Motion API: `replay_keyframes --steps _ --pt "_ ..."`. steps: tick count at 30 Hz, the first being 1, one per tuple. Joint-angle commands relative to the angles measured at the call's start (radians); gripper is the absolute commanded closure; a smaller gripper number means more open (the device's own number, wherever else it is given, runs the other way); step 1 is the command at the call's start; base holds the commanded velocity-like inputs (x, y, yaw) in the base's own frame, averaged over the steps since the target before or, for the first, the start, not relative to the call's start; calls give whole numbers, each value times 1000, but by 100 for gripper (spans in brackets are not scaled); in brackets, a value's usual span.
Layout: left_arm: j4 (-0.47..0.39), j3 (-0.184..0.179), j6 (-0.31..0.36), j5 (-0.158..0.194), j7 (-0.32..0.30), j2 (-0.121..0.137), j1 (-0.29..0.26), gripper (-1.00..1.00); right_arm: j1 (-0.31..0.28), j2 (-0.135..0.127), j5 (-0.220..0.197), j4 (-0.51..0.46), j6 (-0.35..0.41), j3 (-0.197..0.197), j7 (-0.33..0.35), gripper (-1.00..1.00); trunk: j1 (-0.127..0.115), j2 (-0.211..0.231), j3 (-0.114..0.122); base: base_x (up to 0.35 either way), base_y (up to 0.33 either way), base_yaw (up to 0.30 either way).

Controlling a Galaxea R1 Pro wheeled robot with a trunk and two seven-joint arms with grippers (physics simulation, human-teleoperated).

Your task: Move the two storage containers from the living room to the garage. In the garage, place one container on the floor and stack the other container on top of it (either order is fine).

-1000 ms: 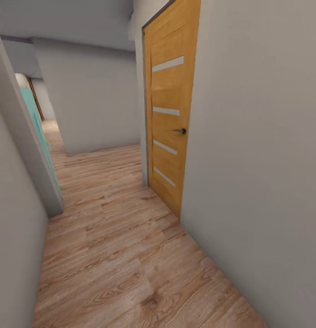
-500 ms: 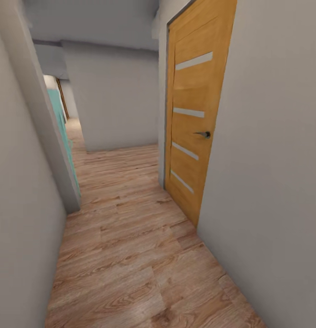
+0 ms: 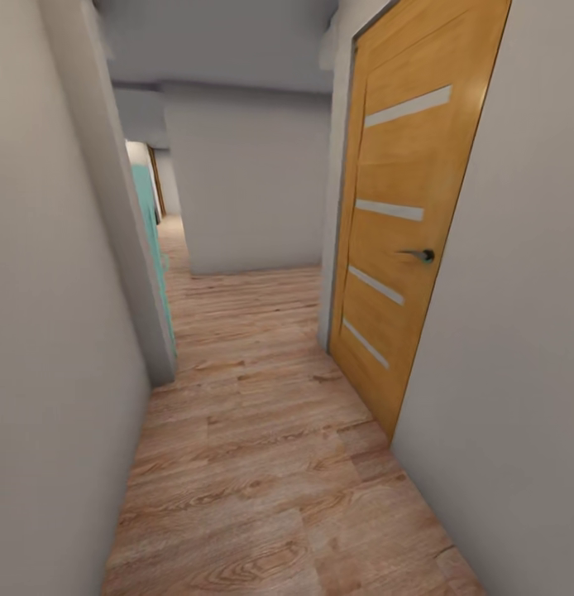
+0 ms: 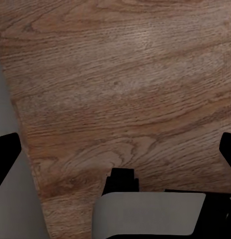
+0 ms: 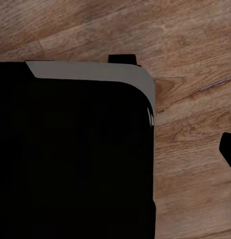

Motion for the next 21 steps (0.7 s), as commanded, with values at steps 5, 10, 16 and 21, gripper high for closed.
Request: replay_keyframes --steps 5,10,16,21 --pt "2 -9 -4 11 4 0 -1 -100 0 0 1 0 -3 -4 4 -100 0 0 3 275 0 242" --pt "2 -9 -4 11 4 0 -1 -100 0 0 1 0 -3 -4 4 -100 0 0 6 284 0 242" --pt "1 -9 -4 11 4 0 -1 -100 0 -1 1 0 -3 -4 4 -100 0 0 11 293 0 242" --pt "1 -9 -4 11 4 -3 -1 -100 0 -2 -1 0 -3 -4 4 -100 0 0 14 302 -8 229"
